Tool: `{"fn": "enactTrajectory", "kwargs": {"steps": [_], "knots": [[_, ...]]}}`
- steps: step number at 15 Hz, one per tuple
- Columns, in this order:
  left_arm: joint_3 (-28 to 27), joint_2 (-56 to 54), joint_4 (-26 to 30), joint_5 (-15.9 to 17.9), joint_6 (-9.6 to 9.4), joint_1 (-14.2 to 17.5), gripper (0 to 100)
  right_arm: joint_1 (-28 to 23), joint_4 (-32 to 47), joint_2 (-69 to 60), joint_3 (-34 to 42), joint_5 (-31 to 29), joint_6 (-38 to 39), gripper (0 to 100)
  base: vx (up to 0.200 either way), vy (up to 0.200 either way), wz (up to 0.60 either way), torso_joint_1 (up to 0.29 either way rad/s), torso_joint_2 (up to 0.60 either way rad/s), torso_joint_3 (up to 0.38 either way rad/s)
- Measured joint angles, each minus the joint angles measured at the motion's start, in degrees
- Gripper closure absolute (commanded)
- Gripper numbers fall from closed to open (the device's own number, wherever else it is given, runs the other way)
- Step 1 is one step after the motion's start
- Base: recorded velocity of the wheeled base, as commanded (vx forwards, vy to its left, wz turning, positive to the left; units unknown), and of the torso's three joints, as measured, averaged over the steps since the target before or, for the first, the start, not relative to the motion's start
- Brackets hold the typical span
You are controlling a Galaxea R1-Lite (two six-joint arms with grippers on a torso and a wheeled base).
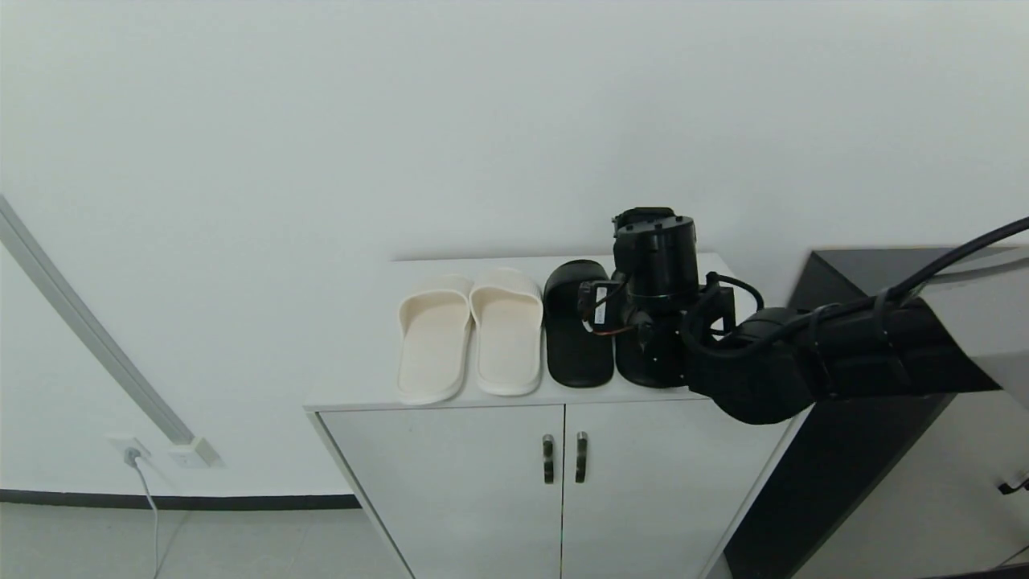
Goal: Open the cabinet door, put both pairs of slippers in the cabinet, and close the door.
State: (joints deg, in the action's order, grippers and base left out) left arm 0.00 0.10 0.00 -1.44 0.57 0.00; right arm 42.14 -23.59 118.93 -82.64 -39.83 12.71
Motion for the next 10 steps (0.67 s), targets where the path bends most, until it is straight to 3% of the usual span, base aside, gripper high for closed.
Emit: {"fn": "enactTrajectory", "kwargs": {"steps": [10], "knots": [[0.00,0.00,0.00,0.05,0.02,0.00,100,-3.51,0.16,9.13,-10.02,1.38,-2.93,0,0.000,0.000,0.00,0.000,0.00,0.000]]}}
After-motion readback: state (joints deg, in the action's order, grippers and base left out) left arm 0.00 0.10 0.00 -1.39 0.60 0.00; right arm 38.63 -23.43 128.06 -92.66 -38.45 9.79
